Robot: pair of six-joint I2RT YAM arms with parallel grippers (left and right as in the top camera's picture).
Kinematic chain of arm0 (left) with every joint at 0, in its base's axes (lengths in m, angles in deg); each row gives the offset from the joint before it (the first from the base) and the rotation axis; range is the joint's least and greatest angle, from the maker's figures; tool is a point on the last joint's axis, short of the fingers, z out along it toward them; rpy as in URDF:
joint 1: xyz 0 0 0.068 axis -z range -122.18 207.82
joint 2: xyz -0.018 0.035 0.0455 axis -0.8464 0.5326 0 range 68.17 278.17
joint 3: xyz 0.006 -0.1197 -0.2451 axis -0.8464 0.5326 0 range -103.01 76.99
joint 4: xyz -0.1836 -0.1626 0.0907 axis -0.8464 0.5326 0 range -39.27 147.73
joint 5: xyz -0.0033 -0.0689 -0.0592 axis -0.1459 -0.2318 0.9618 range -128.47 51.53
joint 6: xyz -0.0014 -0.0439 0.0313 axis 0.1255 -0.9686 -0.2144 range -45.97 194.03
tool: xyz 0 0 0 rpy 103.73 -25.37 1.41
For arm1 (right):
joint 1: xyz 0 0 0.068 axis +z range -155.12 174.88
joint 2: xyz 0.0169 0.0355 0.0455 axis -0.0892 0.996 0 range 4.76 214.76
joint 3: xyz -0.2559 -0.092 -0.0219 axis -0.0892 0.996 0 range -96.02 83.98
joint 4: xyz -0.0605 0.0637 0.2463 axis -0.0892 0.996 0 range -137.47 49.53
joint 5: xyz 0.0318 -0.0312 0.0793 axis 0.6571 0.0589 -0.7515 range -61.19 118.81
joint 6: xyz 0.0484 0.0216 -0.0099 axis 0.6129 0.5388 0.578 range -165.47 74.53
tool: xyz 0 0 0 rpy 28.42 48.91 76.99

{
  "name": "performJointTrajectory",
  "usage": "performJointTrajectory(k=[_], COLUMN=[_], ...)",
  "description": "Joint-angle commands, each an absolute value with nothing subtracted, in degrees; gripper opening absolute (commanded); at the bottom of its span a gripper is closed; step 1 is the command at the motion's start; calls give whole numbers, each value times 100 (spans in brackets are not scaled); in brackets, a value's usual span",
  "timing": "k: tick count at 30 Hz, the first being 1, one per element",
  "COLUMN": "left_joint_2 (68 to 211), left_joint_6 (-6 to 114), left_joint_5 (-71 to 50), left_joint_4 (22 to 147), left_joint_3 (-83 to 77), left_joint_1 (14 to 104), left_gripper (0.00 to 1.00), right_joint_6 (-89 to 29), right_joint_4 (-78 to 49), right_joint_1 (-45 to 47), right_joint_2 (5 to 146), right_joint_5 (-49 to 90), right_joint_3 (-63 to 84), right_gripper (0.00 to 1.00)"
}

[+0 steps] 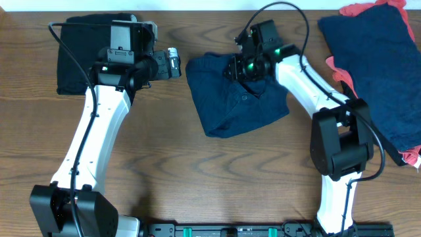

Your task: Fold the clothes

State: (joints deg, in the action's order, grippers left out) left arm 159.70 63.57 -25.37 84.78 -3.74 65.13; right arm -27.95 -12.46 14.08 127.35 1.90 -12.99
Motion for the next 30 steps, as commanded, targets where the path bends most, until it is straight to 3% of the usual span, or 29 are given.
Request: performJointTrajectory(k=[1,5,8,14,30], left_joint_2=[15968,15981,16038,16460,17942], left_joint_6=[6434,6432,6434,6429,6082], left_joint_5=[-2545,-2539,-2401,-2239,-1684], left_joint_4=[8473,8471,8399,7909,5800], left_joint_3=[-424,-424,-424,-424,-424], left_joint_1=[6599,6797,7053,7683,8430], left_gripper=[98,98,98,100,98], right_joint_6=[-3099,-3308,-3590,-3778,-3778], right_joint_4=[-816,30,389,358,-868], right_joint_1=[1139,763,420,-137,-238], right_joint_2=[12691,12672,12680,12682,12691], right_joint_5=[87,572,797,797,544], right_joint_3=[-1902,-2344,-2293,-1616,-217], right_gripper=[57,66,66,49,50])
